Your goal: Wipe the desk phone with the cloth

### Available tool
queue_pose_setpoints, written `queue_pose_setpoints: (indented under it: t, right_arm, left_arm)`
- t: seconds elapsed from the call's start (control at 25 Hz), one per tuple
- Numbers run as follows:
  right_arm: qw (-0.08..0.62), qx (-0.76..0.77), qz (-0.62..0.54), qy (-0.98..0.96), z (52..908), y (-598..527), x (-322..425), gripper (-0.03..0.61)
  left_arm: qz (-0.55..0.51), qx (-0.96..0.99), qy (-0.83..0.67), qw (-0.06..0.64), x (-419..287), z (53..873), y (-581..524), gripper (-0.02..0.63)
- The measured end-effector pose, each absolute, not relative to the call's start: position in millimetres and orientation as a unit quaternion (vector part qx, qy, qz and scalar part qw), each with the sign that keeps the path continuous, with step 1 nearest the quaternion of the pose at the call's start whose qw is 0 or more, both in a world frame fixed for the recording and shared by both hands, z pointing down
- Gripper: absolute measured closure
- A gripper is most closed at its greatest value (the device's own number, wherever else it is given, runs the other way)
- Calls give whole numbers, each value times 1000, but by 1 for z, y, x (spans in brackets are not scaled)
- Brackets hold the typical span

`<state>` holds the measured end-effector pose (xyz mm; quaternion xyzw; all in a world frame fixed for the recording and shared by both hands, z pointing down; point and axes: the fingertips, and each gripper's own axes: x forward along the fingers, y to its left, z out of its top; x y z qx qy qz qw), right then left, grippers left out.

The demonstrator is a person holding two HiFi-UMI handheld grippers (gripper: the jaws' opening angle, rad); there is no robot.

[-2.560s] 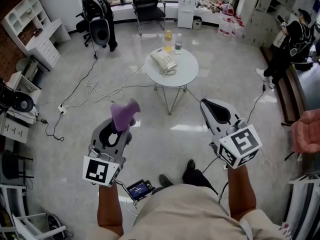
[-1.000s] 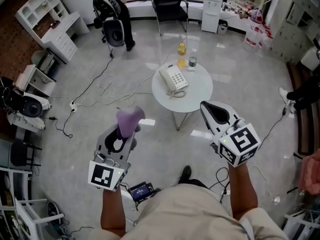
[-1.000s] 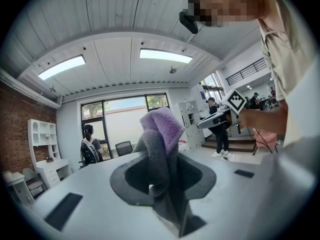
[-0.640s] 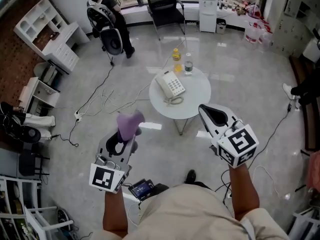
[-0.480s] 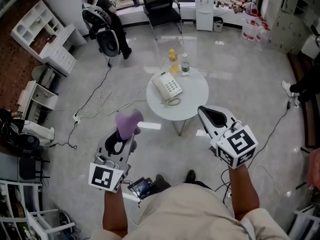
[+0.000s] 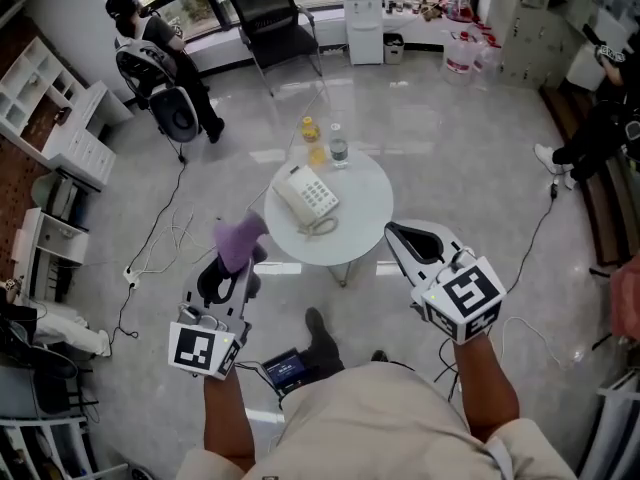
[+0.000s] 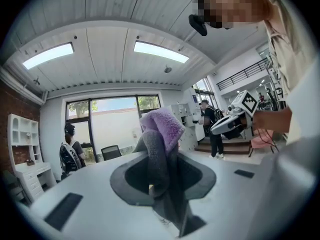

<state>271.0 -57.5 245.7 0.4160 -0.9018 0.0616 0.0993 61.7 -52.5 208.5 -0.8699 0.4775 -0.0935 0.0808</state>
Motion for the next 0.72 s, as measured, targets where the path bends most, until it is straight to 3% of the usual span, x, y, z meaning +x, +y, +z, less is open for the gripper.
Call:
queue_pose_setpoints:
  t: [0.72]
  right_arm:
    - [126, 452, 92, -878, 260, -179, 185, 586]
  left_arm:
    - [-87, -903, 418, 48, -4, 230, -209, 517]
